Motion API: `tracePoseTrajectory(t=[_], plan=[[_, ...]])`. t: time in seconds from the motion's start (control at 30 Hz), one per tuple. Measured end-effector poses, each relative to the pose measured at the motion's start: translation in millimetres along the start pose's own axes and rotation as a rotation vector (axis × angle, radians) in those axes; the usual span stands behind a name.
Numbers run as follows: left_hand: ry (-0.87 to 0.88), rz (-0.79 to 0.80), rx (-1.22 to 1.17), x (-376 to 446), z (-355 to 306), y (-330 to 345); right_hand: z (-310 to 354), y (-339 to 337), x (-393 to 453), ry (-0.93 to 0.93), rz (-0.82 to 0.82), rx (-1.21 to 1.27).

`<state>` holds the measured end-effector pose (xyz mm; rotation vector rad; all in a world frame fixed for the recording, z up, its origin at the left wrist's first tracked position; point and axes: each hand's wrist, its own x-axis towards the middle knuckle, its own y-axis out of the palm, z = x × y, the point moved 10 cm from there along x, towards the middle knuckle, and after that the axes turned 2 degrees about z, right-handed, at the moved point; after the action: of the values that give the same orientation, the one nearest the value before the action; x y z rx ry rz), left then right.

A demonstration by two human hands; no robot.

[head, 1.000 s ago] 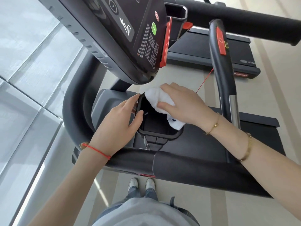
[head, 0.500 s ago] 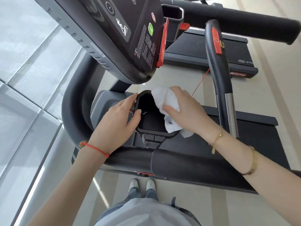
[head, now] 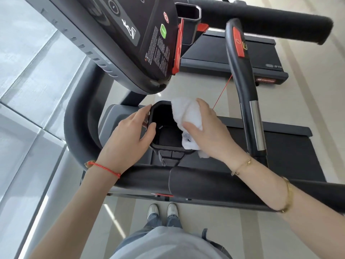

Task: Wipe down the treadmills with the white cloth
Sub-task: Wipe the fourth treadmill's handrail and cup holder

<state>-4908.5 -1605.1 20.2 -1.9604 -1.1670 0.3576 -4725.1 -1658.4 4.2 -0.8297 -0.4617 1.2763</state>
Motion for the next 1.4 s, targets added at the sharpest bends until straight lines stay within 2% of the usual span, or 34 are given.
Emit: tracePoseTrajectory(t=[0.1,0.3,0.43,0.53,0.7,0.9,1.0,1.13,1.27,1.4], plan=[[-0.004,0.005,0.000,-0.4,-0.4,-0.1,-8.3,13.4,-15.1,0.083,0.023,0.224],[0.007,-0.001,0.006,0.3,-1.8,0.0,10.5,-5.2,23.8,0.018,0.061,0.036],[0.009,-0.008,0.010,0.2,-1.6,-0.9,3.2,3.3,-10.3,0.048,0.015,0.230],[0.010,-0.010,0.022,0.3,-3.4,-0.8,-6.6,17.6,-26.6,0.101,0.072,0.293],[0.005,-0.005,0.043,0.6,-5.3,-1.7,6.5,-0.4,5.0,0.019,0.056,0.134],[-0.017,-0.018,0.057,-1.1,-8.2,-4.4,36.1,-6.7,41.8,-0.302,0.198,-0.309],[-0.028,-0.017,0.064,-1.6,-9.0,-4.9,51.1,2.7,50.4,-0.420,0.296,-0.422],[-0.027,-0.010,0.061,-2.1,-11.2,-5.4,70.3,15.5,58.7,-0.512,0.330,-0.508],[-0.034,-0.012,0.061,-2.4,-10.1,-7.8,61.2,7.2,50.7,-0.441,0.232,-0.399],[-0.042,-0.008,0.078,-2.9,-8.4,-6.3,16.0,-4.9,18.9,-0.164,0.151,-0.098]])
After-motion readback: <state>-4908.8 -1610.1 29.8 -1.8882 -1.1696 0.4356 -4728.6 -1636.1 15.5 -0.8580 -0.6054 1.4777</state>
